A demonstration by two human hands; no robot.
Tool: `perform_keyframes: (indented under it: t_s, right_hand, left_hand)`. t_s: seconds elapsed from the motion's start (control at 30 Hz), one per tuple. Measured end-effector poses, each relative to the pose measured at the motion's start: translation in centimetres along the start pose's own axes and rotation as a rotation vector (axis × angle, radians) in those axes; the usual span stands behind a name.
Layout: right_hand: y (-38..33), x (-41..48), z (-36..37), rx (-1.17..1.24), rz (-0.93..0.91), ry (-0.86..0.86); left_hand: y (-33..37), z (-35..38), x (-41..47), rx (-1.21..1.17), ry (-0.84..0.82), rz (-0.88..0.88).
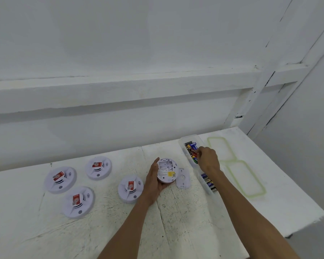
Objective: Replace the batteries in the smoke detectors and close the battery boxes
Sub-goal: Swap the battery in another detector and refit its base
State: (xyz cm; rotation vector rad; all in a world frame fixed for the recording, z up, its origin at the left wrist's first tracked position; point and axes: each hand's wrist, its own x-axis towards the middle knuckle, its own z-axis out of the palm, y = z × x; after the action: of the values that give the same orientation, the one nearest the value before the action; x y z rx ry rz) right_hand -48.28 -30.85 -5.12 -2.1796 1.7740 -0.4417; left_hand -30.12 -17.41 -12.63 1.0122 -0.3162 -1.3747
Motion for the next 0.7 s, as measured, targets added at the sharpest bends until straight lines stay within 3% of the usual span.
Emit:
perform_keyframes:
  t_s: [0.17,0.37,0.7]
  right_hand:
    - [-0.3,2.4,1.2,-0.102,-0.092,-0.175]
    - [-0.6,4.0,2.0,-0.158,0.012,-0.233]
    - [-1.6,5.4,2.8,-0.26,0.013,-0.138]
  left_hand:
    - [0.0,0.3,-0.1,-0.023,0.03,0.02]
    - [-0.2,0.2,-0.2,-0.033,0.033,0.021]
    - [-0.1,0.1,0.0,-0.001,0.022,0.02]
